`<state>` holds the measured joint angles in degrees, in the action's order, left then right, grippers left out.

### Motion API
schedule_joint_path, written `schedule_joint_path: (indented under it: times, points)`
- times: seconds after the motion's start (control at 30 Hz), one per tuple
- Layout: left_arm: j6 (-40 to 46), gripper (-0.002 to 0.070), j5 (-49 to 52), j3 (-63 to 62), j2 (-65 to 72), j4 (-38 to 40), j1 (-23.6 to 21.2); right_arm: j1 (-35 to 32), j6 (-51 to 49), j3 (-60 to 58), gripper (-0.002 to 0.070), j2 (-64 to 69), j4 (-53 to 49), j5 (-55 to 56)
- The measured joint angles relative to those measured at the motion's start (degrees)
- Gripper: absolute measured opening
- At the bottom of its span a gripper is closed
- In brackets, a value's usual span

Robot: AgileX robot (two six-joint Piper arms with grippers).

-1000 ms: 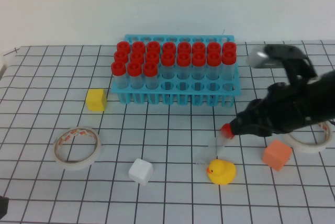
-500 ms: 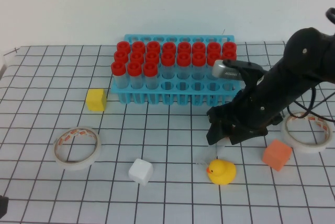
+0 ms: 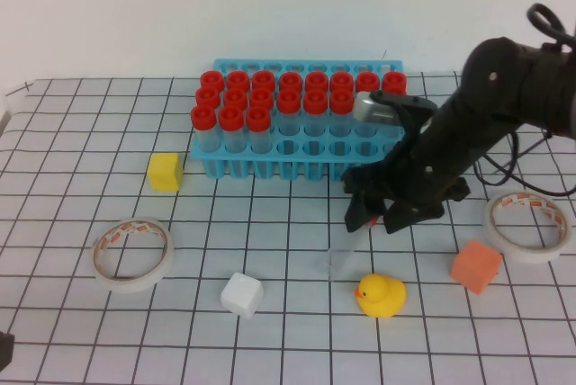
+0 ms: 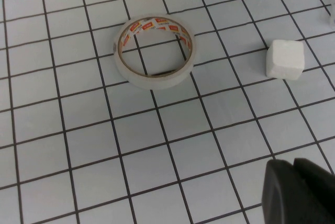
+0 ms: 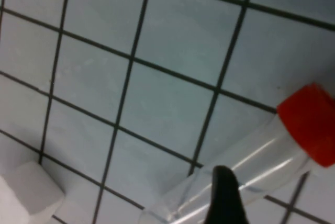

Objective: Place the test tubes

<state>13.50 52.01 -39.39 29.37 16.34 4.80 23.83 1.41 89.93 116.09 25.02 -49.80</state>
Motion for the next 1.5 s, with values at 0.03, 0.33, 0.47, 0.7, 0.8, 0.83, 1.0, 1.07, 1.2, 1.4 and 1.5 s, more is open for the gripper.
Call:
schedule_joint_path:
  times: [0.03,0.33,0.47,0.7,0.8,0.83,1.0,1.07,1.2,1.4,1.5]
  points:
    - [0.0,-0.0002,0.0,0.0,0.0,0.0,0.0,0.3,-0.5,0.5,0.0447,0.2,-0.1,-0.4]
    - [0.0,-0.0002,-0.2,0.0,0.0,0.0,0.0,4.5,-12.2,7.4,0.0447,3.7,-8.8,-4.4]
    - [0.0,-0.0002,-0.5,0.2,0.0,0.1,0.0,5.9,-15.0,9.8,0.0447,5.2,-9.1,-4.4]
    - [0.0,-0.0002,-1.2,4.2,0.0,0.4,0.0,8.6,-19.1,11.4,0.0447,7.3,-11.0,-5.0]
    - [0.0,-0.0002,-1.7,5.7,0.0,0.6,0.0,9.5,-19.7,11.9,0.0447,7.6,-12.5,-5.5]
    - [0.0,-0.0002,-1.7,6.0,0.0,0.7,0.0,9.7,-19.7,11.9,0.0447,7.6,-13.1,-5.7]
    - [0.0,-0.0002,-2.9,6.1,0.0,0.8,0.0,10.2,-16.9,12.0,0.0397,7.6,-14.0,-7.0]
    - [0.0,-0.0002,-3.3,6.1,0.0,0.8,0.0,10.2,-15.3,12.0,0.0349,7.6,-14.0,-7.9]
    - [0.0,-0.0002,-3.7,6.1,0.0,0.8,0.0,10.2,-12.2,12.0,0.0236,7.7,-13.8,-9.9]
    - [0.0,-0.0002,-3.9,6.1,0.0,0.8,0.0,10.4,-8.4,12.0,0.0237,7.7,-13.3,-10.5]
    - [0.0,-0.0002,-4.2,6.1,0.0,0.8,0.0,10.4,-6.6,12.0,0.0237,7.6,-13.0,-10.5]
